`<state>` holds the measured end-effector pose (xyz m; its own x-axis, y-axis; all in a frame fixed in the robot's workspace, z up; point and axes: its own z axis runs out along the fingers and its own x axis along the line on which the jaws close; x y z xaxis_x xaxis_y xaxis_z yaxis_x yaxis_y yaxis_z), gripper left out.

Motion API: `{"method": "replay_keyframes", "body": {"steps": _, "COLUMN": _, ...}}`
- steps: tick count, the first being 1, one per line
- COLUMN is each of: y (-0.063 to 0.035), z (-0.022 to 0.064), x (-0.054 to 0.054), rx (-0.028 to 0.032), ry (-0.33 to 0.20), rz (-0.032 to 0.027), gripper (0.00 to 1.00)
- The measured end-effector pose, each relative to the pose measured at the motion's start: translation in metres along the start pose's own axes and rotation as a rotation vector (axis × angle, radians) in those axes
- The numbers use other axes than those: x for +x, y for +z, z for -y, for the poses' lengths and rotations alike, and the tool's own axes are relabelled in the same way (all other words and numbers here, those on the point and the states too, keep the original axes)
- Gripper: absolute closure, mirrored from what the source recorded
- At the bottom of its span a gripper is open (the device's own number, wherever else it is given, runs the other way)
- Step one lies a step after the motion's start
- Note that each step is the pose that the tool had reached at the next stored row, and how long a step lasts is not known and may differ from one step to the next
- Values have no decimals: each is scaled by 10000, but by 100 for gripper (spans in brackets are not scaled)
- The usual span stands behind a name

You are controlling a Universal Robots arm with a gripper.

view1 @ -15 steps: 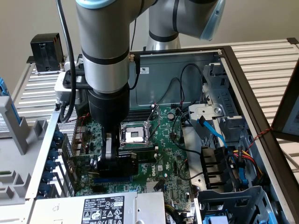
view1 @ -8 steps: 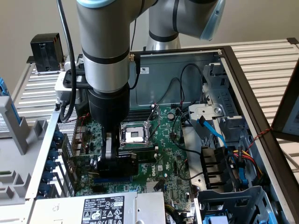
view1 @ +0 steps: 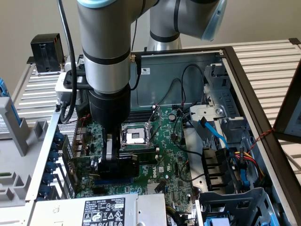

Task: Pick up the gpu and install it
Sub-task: 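Insert the gpu into the slot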

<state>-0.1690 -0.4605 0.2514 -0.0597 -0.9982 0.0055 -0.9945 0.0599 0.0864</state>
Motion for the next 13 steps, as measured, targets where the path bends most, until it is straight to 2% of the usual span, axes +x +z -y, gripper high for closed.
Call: {"method": "replay_keyframes", "body": {"steps": 13, "y": 0, "z": -2, "x": -1, "rx": -8, "ry": 4, "rz": 3, "gripper": 74}}
